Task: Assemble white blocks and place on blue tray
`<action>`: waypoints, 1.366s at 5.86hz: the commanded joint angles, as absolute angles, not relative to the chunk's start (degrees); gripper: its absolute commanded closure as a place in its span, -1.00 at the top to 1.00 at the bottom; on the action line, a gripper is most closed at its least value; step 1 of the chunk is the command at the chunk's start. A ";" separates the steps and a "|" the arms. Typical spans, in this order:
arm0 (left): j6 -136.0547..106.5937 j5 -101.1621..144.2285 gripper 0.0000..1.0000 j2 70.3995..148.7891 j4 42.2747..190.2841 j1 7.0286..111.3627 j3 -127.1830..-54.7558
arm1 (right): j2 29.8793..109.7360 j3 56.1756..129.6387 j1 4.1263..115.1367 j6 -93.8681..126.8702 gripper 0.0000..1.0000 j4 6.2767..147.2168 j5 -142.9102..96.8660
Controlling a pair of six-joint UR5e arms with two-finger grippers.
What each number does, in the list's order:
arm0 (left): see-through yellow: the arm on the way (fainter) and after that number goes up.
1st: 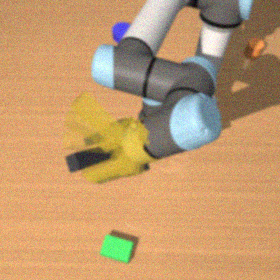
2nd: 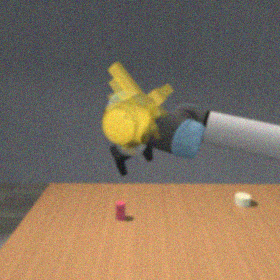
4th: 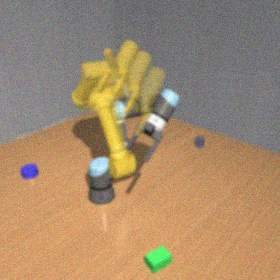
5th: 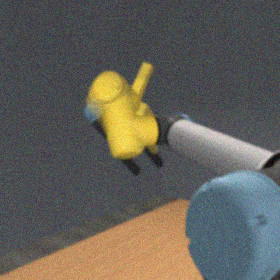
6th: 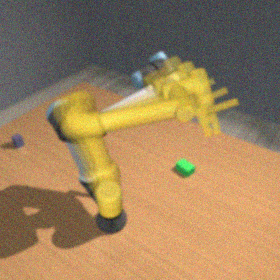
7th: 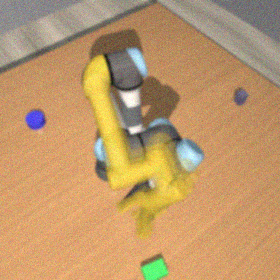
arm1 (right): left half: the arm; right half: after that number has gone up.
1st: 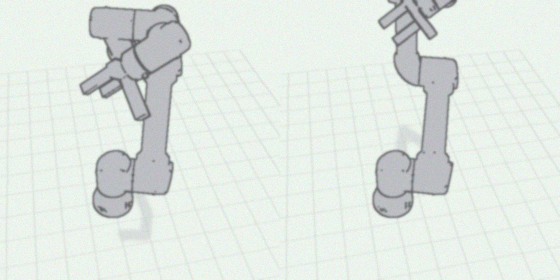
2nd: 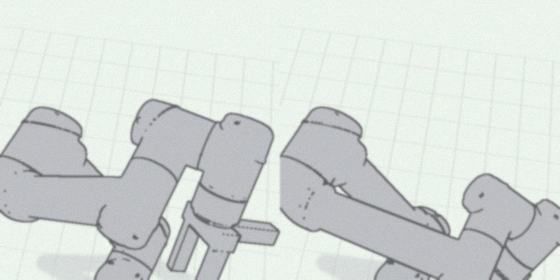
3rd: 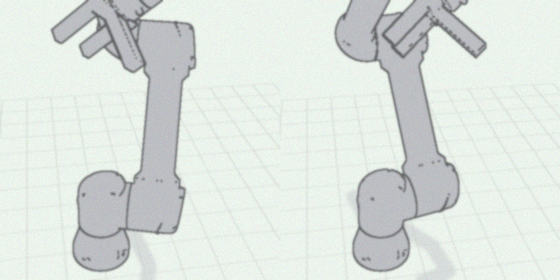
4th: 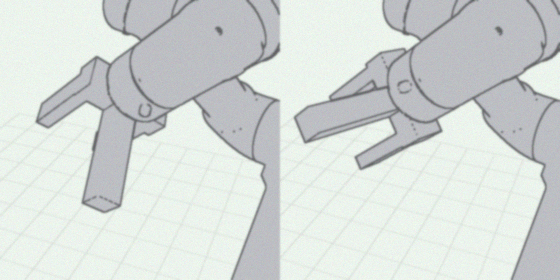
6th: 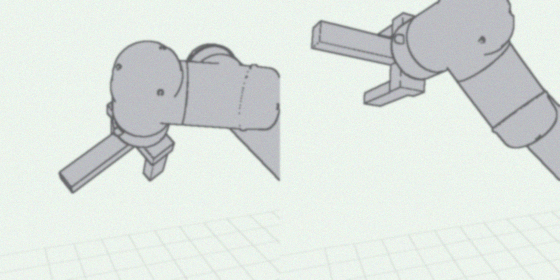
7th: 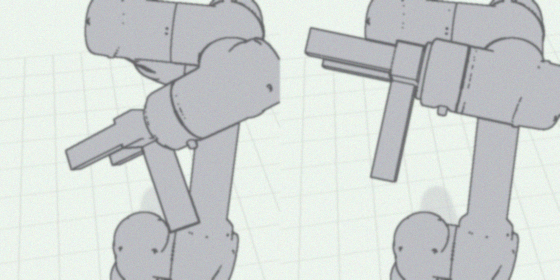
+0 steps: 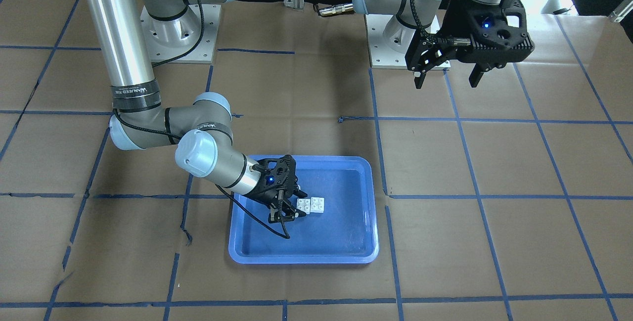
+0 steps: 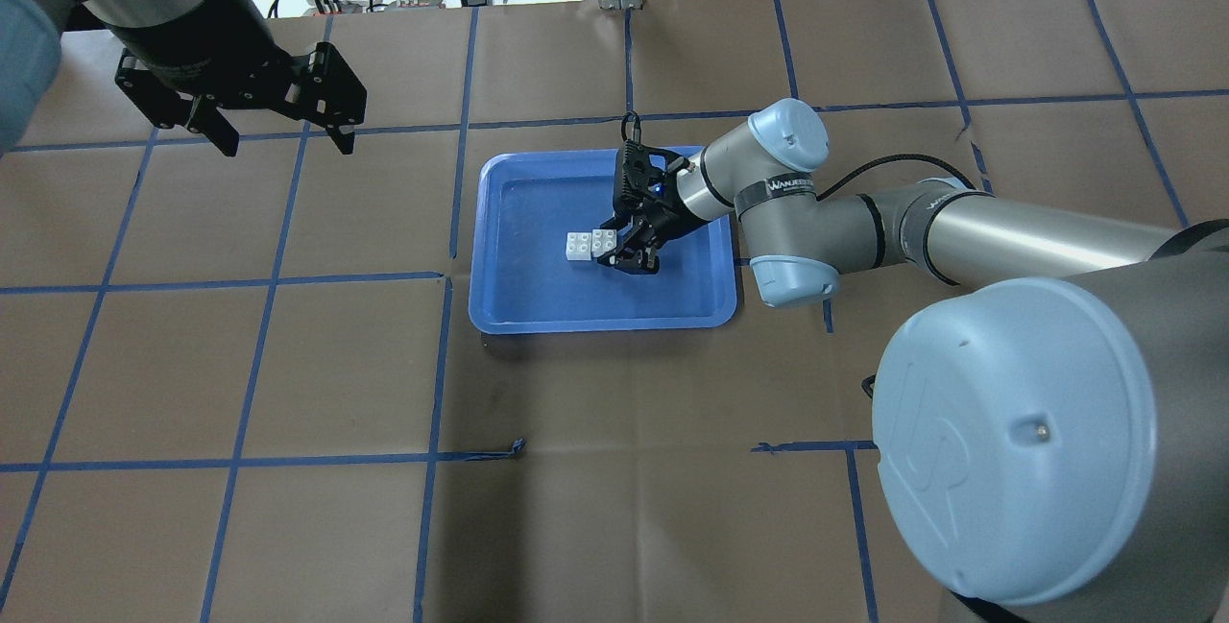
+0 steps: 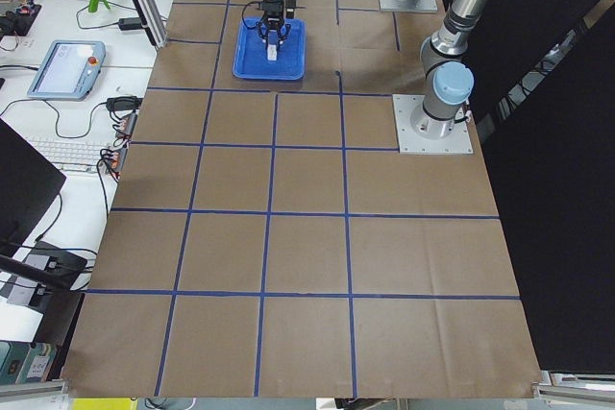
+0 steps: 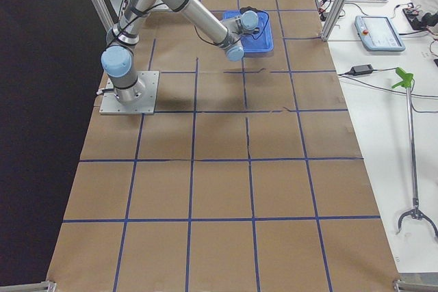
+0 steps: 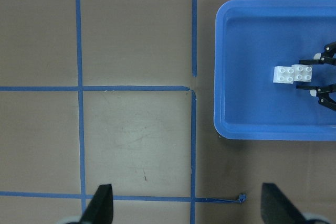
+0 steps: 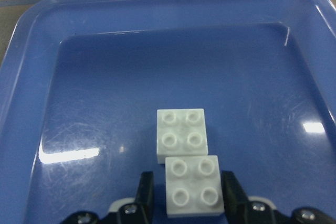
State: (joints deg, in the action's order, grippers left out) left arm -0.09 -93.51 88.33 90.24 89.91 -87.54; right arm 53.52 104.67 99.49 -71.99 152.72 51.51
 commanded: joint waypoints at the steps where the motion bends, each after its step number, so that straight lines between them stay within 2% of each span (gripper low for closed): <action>1: -0.09 -93.43 1.00 88.33 90.18 89.91 -87.54 | 53.53 104.68 99.49 -71.98 0.07 152.67 51.50; 6: -0.09 -93.51 1.00 88.33 90.18 89.91 -87.54 | 53.44 104.68 99.58 -71.98 0.09 152.49 50.19; 7: -0.09 -93.43 1.00 88.33 90.26 89.91 -87.54 | 53.44 104.68 99.58 -71.98 0.32 152.58 50.10; 8: -0.09 -93.51 1.00 88.33 90.18 89.91 -87.54 | 53.61 104.59 99.58 -71.90 0.99 152.49 50.18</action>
State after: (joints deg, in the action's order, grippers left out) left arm -0.09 -93.47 88.33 90.22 89.91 -87.54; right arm 53.50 104.66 99.58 -71.96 152.53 50.16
